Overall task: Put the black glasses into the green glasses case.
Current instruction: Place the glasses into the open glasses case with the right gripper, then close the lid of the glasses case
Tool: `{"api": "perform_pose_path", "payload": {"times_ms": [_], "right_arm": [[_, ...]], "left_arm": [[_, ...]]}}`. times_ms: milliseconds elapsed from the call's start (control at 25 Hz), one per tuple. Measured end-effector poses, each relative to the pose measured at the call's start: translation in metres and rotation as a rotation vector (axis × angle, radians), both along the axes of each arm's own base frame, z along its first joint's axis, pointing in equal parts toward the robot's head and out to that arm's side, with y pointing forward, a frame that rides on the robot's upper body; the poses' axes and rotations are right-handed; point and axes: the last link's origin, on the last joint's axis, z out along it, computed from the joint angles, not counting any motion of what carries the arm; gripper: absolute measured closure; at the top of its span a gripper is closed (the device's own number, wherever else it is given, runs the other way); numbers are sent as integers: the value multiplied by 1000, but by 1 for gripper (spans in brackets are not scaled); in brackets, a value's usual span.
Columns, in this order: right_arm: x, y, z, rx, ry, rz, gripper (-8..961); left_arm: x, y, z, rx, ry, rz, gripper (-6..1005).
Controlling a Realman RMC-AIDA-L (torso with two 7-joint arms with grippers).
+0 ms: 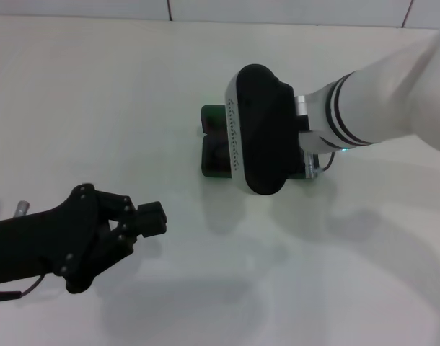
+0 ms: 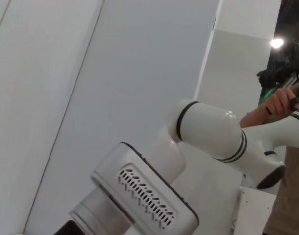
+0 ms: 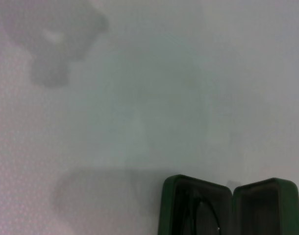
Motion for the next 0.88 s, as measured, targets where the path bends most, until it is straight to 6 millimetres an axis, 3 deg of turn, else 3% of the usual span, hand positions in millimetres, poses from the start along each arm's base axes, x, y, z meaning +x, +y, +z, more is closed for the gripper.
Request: {"api": "perform_pose_path", "payload": {"times_ms": [160,360,640,760,880], "right_arm": [[2,-6,11,10,85,-49,847],[11,-17,38,15,346,-209,848],[38,-34,69,-73,621,-344,849],[57,-48,80,-143,706,-367,850],[83,-61,104,-192,820,-401,850]], "left_arm": [[-1,6,8,48,-20,28,944],[-5,20,23,122,-57,120,947],[2,60,63,228,-40,181,948],[15,81,76,261,-17,151,946],[43,113,78,236,49,78,944]]}}
